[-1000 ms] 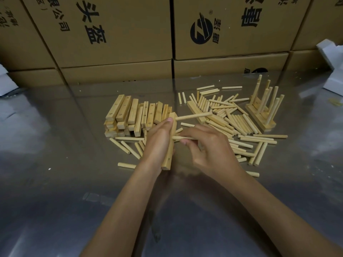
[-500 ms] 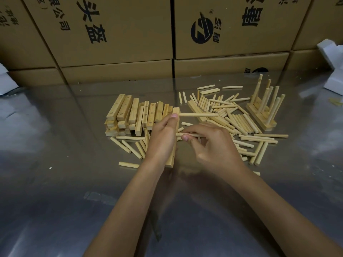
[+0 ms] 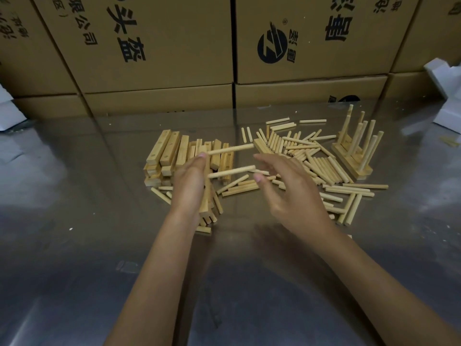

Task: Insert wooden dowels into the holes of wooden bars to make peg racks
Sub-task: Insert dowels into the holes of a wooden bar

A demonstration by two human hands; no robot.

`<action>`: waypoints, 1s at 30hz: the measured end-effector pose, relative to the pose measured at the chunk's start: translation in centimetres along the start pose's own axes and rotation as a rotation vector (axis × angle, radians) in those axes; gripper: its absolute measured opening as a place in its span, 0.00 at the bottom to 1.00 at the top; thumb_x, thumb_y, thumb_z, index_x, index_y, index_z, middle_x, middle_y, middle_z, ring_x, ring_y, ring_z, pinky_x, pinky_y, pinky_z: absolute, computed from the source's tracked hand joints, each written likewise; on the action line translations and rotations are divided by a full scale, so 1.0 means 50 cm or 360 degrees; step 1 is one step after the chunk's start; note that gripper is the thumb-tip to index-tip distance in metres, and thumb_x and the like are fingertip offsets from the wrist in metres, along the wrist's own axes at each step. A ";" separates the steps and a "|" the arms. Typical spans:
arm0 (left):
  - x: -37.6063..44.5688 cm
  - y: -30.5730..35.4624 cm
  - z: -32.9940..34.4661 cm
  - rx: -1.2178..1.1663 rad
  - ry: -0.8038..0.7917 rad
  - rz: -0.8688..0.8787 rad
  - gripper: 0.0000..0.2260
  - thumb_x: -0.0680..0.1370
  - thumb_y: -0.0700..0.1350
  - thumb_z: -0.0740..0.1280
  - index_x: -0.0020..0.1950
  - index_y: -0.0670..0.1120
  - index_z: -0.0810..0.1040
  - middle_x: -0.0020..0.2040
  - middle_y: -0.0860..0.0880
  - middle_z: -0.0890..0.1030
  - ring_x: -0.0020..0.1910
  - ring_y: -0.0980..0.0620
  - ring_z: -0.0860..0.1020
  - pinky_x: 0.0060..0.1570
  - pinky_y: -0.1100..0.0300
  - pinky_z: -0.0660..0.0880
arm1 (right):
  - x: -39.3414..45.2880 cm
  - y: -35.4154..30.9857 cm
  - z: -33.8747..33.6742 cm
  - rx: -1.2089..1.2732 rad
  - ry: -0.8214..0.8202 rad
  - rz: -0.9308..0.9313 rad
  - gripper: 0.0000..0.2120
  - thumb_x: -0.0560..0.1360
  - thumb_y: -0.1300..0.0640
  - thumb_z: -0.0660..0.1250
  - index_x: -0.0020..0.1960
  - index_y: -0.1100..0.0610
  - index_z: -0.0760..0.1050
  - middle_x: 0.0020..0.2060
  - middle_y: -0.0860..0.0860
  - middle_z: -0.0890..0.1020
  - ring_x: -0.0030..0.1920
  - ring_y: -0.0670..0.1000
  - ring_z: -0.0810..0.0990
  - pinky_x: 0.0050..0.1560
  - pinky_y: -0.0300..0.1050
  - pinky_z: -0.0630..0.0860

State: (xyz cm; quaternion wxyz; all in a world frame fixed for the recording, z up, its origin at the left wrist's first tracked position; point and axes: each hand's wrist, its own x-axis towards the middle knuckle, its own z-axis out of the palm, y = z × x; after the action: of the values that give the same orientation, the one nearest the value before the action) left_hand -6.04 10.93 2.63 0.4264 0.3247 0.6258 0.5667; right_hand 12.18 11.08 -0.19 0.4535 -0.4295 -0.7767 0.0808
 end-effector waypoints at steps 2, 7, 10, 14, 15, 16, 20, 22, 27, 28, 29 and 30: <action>-0.010 0.001 0.010 0.0086 -0.0129 0.0012 0.16 0.80 0.58 0.64 0.63 0.53 0.81 0.65 0.45 0.80 0.65 0.42 0.77 0.65 0.43 0.74 | -0.004 -0.006 0.007 -0.0081 -0.0124 -0.0072 0.16 0.81 0.50 0.63 0.67 0.50 0.74 0.51 0.43 0.78 0.53 0.44 0.74 0.52 0.40 0.73; -0.022 0.003 0.028 0.0183 -0.0202 0.0057 0.09 0.80 0.58 0.65 0.52 0.57 0.83 0.53 0.49 0.83 0.55 0.45 0.80 0.56 0.49 0.78 | -0.005 -0.012 -0.003 -0.0529 -0.0094 -0.0301 0.09 0.81 0.53 0.64 0.55 0.55 0.80 0.42 0.49 0.78 0.44 0.52 0.74 0.44 0.50 0.72; -0.030 0.002 0.029 0.0197 -0.0244 0.0102 0.11 0.80 0.56 0.66 0.56 0.54 0.84 0.60 0.48 0.83 0.64 0.44 0.78 0.68 0.44 0.71 | 0.000 -0.027 -0.004 -0.0741 -0.0102 -0.0514 0.08 0.80 0.55 0.65 0.53 0.56 0.80 0.40 0.50 0.76 0.42 0.53 0.73 0.43 0.46 0.67; -0.041 -0.003 0.042 0.0193 -0.0317 0.0170 0.14 0.81 0.55 0.66 0.61 0.52 0.83 0.62 0.45 0.82 0.67 0.41 0.76 0.67 0.43 0.70 | -0.007 -0.035 0.008 -0.0500 -0.0193 -0.0413 0.03 0.77 0.64 0.66 0.49 0.59 0.78 0.39 0.51 0.76 0.41 0.52 0.71 0.40 0.49 0.71; -0.045 -0.004 0.047 0.0198 -0.0318 0.0215 0.13 0.81 0.55 0.66 0.61 0.52 0.83 0.61 0.46 0.82 0.67 0.42 0.75 0.67 0.44 0.71 | -0.009 -0.032 0.008 -0.0420 -0.0198 -0.0342 0.04 0.76 0.66 0.66 0.47 0.60 0.77 0.39 0.51 0.77 0.41 0.52 0.72 0.40 0.51 0.71; -0.048 -0.006 0.052 0.0187 -0.0317 0.0263 0.13 0.81 0.55 0.65 0.61 0.52 0.83 0.60 0.49 0.82 0.67 0.43 0.75 0.67 0.45 0.71 | -0.010 -0.028 0.007 -0.0338 -0.0188 -0.0278 0.04 0.75 0.68 0.66 0.46 0.60 0.76 0.39 0.51 0.77 0.41 0.52 0.72 0.39 0.52 0.72; -0.055 -0.013 0.064 0.0188 -0.0348 0.0390 0.14 0.82 0.53 0.64 0.64 0.50 0.81 0.61 0.43 0.80 0.67 0.42 0.74 0.67 0.44 0.71 | -0.011 -0.025 0.007 -0.0207 -0.0145 -0.0216 0.05 0.75 0.67 0.63 0.43 0.59 0.75 0.36 0.50 0.78 0.38 0.53 0.75 0.37 0.53 0.73; -0.052 -0.017 0.063 0.0219 -0.0364 0.0420 0.12 0.82 0.53 0.64 0.61 0.53 0.83 0.57 0.47 0.84 0.61 0.52 0.79 0.62 0.49 0.74 | -0.009 -0.023 0.010 -0.0194 -0.0110 -0.0194 0.05 0.75 0.63 0.62 0.41 0.57 0.74 0.34 0.48 0.77 0.35 0.50 0.73 0.35 0.49 0.71; -0.031 -0.026 0.065 0.0247 -0.0352 0.0446 0.15 0.82 0.53 0.64 0.67 0.52 0.79 0.59 0.62 0.80 0.53 0.73 0.72 0.45 0.78 0.64 | 0.002 -0.014 0.015 0.0051 -0.0183 0.0114 0.09 0.79 0.57 0.63 0.41 0.53 0.78 0.28 0.44 0.76 0.30 0.42 0.73 0.31 0.34 0.64; -0.028 -0.029 0.067 0.0256 -0.0335 0.0427 0.16 0.82 0.53 0.63 0.68 0.51 0.78 0.64 0.59 0.79 0.58 0.68 0.71 0.46 0.77 0.63 | 0.006 -0.012 0.015 0.0108 -0.0229 0.0170 0.09 0.80 0.57 0.64 0.43 0.53 0.80 0.30 0.45 0.79 0.32 0.43 0.76 0.33 0.38 0.68; -0.026 -0.029 0.068 0.0251 -0.0317 0.0407 0.16 0.83 0.53 0.63 0.69 0.50 0.78 0.66 0.57 0.78 0.60 0.65 0.70 0.47 0.75 0.63 | 0.008 -0.011 0.014 0.0164 -0.0247 0.0228 0.09 0.80 0.55 0.64 0.44 0.53 0.81 0.33 0.47 0.82 0.35 0.44 0.78 0.37 0.45 0.72; -0.025 -0.029 0.068 0.0240 -0.0298 0.0399 0.16 0.83 0.53 0.63 0.69 0.50 0.78 0.66 0.57 0.78 0.60 0.63 0.71 0.49 0.72 0.64 | 0.010 -0.012 0.013 0.0209 -0.0217 0.0279 0.10 0.81 0.52 0.64 0.45 0.53 0.81 0.35 0.47 0.82 0.37 0.46 0.79 0.39 0.48 0.74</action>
State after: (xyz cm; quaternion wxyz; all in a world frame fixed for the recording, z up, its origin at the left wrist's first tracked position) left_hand -2.30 11.07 1.42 0.3833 0.4825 0.5788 0.5341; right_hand 11.21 11.27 0.05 0.4179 -0.4586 -0.7583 0.1998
